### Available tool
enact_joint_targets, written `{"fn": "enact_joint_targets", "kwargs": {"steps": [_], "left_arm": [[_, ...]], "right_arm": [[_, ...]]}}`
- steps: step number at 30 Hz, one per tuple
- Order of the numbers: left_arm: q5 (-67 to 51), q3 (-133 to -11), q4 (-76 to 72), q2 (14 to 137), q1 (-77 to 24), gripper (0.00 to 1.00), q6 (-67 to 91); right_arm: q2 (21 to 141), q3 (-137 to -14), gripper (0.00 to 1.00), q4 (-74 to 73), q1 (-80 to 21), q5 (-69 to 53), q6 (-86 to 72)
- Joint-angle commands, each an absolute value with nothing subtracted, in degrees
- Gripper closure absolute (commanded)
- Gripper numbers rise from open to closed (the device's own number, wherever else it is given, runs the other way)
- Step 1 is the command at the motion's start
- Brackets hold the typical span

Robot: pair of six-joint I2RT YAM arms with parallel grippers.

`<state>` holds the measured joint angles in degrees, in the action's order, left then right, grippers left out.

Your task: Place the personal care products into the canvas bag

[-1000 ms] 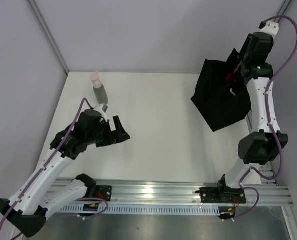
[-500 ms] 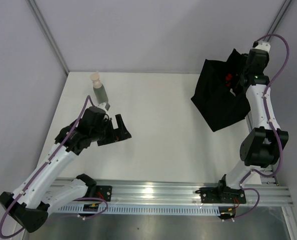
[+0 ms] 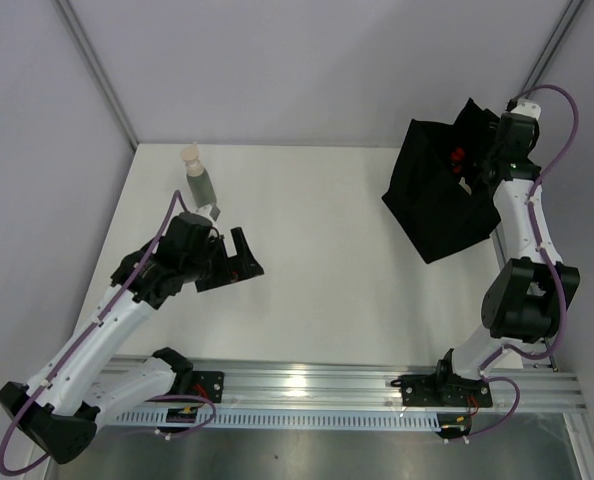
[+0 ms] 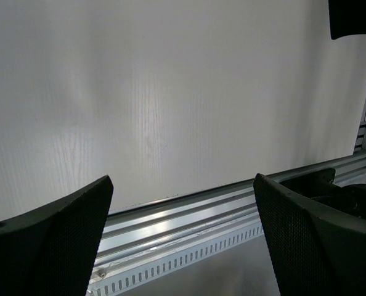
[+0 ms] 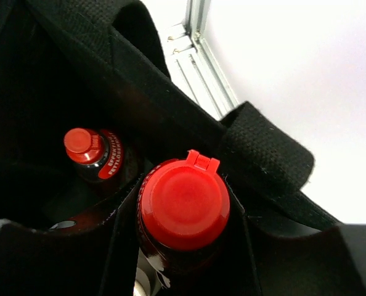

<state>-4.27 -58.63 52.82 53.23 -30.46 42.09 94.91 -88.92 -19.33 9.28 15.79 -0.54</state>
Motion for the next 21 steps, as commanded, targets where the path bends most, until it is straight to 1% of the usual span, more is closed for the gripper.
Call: {"fn": "enact_joint_targets", "kwargs": {"steps": [1,3,4,6,7,15,18,19,21], "left_arm": [[-4.6,-60.2,51.3,53.3,-30.0,0.01,43.2],[-4.3,-60.2,51.5,53.4,-30.0,0.01,43.2],[-4.2,-60.3,51.8,53.5,-30.0,0.01,43.3],[-4.2,-60.2,52.0,53.8,-30.0,0.01,43.5],[-4.2,-60.2,52.1,53.9,-30.0,0.01,43.6],[-3.5,-59.8,52.8,53.8,-30.0,0.01,44.3],[-3.4,-59.2,52.9,53.5,-30.0,0.01,44.7],[-3.3,-59.2,53.0,53.2,-30.0,0.01,45.0],[-3.1,-58.9,52.9,53.0,-30.0,0.01,45.2]], "right_arm": [[93.9,-89.5,0.96,-12.5,9.7,13.2,-2.7],[94.7,-89.5,0.93,-12.5,9.8,12.6,-3.2],[95.0,-89.4,0.87,-12.4,9.8,12.6,-3.3],[95.9,-89.4,0.8,-12.7,9.8,12.5,-3.9],[96.1,-89.4,0.75,-12.7,9.8,12.4,-4.0],[97.5,-87.4,0.64,-13.2,9.8,12.4,-5.1],[97.6,-86.8,0.56,-13.0,9.8,12.5,-4.8],[97.8,-86.8,0.5,-13.2,9.8,12.7,-4.8],[98.2,-87.2,0.44,-13.6,9.8,13.1,-4.9]]}}
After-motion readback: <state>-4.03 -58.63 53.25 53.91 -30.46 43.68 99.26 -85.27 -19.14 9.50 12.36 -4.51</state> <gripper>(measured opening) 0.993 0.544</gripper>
